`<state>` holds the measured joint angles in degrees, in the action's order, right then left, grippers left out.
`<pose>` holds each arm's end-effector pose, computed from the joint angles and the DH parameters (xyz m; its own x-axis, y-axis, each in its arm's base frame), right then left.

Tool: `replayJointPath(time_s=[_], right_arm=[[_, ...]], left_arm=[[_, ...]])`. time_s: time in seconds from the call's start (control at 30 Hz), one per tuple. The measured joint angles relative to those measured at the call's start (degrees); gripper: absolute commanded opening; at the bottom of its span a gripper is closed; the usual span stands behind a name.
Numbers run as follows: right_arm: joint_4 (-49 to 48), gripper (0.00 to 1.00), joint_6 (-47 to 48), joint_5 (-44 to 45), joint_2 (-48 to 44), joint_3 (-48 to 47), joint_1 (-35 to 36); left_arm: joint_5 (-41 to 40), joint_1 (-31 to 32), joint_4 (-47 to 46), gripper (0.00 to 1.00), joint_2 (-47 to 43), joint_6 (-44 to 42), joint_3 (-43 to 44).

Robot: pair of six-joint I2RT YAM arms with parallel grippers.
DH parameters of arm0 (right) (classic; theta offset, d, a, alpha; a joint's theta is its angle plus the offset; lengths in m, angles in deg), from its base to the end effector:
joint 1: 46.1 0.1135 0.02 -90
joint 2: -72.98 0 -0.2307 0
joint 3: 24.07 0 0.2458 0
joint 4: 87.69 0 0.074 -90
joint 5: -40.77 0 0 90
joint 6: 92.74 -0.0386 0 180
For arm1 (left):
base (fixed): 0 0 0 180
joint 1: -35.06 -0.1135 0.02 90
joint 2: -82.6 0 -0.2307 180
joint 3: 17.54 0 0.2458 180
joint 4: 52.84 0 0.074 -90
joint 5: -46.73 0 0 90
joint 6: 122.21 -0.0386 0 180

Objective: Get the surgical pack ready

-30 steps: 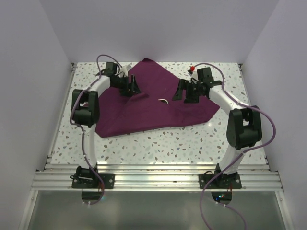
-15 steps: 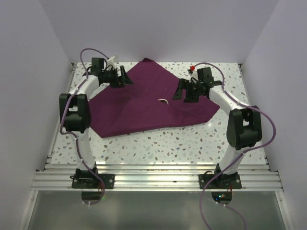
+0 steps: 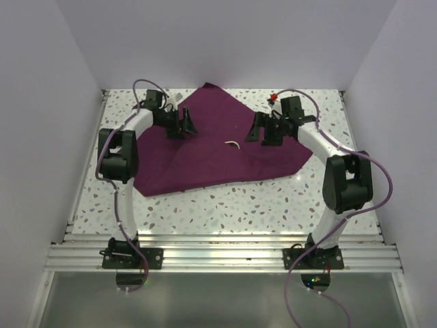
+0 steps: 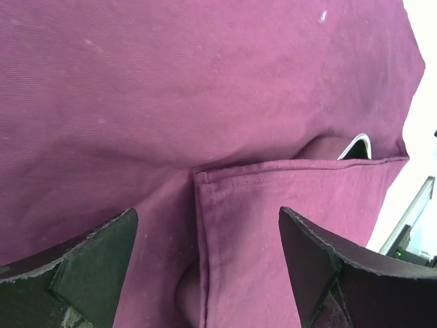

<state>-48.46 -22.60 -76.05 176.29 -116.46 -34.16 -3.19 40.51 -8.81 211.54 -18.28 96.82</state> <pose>0.3720 0.0965 0.2082 -0.8653 0.1269 -0.4850 -0.1845 0.8189 0.5435 0.4524 -0.0681 0.1427 -0.9227 -0.0970 -0.3732 0.1900 0.7279 -0.6588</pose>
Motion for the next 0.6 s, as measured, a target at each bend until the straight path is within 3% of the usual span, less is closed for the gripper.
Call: replayJointPath(time_s=[0.2,0.33,0.6], right_arm=[[-0.33,0.86,-0.04,-0.22,0.0,0.0,0.0],[-0.35,0.86,-0.04,-0.39,0.0,0.0,0.0],[-0.35,0.86,-0.04,-1.05,0.0,0.0,-0.02]], left_arm=[[1.92,1.53,0.63,0.79,0.79,-0.24,0.04],[3.65,2.75,1.07,0.61,1.25,-0.57,0.07],[6.21,3.04,0.57,0.34,1.36,0.02,0.09]])
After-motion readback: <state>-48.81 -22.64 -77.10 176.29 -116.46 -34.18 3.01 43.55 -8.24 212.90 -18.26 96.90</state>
